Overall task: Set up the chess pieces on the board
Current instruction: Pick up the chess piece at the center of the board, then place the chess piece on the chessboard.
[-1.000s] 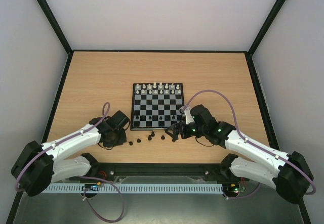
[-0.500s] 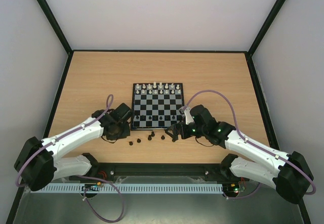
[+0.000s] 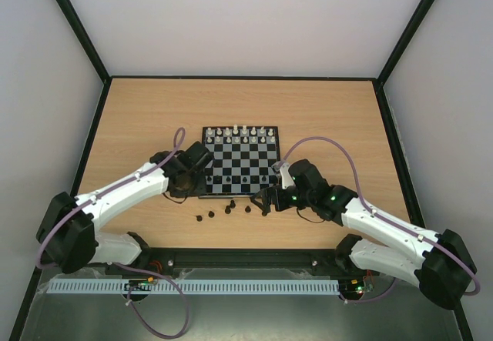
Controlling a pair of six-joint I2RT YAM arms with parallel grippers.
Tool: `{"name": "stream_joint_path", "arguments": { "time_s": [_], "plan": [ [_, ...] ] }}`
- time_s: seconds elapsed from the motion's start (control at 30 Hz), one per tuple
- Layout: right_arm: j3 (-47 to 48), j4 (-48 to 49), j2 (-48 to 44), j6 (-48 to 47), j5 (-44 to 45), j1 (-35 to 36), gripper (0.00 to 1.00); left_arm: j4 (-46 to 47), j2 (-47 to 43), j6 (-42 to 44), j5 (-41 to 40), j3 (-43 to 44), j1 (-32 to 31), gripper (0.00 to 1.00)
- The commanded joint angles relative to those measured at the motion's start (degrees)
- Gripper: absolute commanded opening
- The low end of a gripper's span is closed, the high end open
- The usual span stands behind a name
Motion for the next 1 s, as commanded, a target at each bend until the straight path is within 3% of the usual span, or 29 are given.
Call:
{"name": "stream_joint_path", "arguments": {
  "time_s": [0.0, 0.97],
  "plan": [
    [-0.7, 0.3, 0.3, 0.3, 0.2, 0.4, 0.99, 0.2, 2.9, 2.9, -0.3, 1.8, 0.1, 0.04],
    [-0.6, 0.5, 1.1, 0.3, 0.1, 0.6, 0.99, 6.1, 10.1, 6.4, 1.7, 3.7, 1.0, 0.04]
  ]
}}
